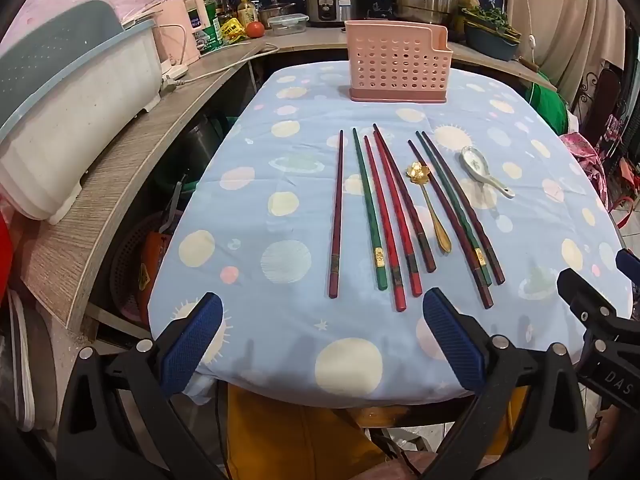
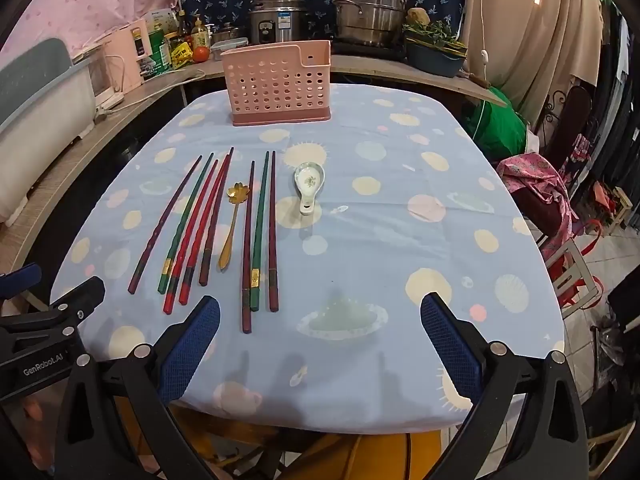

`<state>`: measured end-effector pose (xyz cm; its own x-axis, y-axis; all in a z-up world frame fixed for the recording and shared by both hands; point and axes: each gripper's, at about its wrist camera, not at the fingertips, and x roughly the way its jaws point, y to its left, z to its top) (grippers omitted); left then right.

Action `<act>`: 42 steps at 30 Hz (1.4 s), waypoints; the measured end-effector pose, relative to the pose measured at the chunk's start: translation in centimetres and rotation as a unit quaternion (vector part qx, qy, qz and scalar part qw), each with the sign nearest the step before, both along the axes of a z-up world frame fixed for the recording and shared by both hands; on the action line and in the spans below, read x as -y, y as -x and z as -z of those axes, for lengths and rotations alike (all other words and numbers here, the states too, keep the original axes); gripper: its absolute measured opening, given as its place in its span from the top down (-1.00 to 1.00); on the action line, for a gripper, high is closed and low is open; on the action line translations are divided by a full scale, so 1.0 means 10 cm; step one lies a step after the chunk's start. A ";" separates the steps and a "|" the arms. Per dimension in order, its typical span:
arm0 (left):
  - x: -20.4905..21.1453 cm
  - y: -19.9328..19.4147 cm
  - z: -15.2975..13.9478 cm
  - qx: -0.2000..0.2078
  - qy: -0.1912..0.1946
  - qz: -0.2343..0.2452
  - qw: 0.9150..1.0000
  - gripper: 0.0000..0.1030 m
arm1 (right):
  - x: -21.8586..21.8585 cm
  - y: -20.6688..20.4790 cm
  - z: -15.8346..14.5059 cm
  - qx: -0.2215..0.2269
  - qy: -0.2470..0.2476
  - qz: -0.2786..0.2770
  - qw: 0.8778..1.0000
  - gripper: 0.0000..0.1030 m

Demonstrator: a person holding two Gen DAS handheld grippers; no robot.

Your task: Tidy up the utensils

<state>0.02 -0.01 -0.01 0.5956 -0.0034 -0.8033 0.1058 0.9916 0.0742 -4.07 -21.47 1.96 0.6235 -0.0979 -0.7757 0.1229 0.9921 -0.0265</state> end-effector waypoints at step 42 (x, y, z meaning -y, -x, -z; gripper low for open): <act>-0.02 -0.11 -0.04 0.004 0.002 -0.002 1.000 -0.86 | 0.03 -0.12 -0.02 -0.002 0.004 0.001 1.000 -0.87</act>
<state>1.12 0.22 0.38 0.6016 -0.0041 -0.7988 0.1017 0.9922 0.0715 -2.86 -21.80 2.20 0.6208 -0.1062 -0.7767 0.1253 0.9915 -0.0354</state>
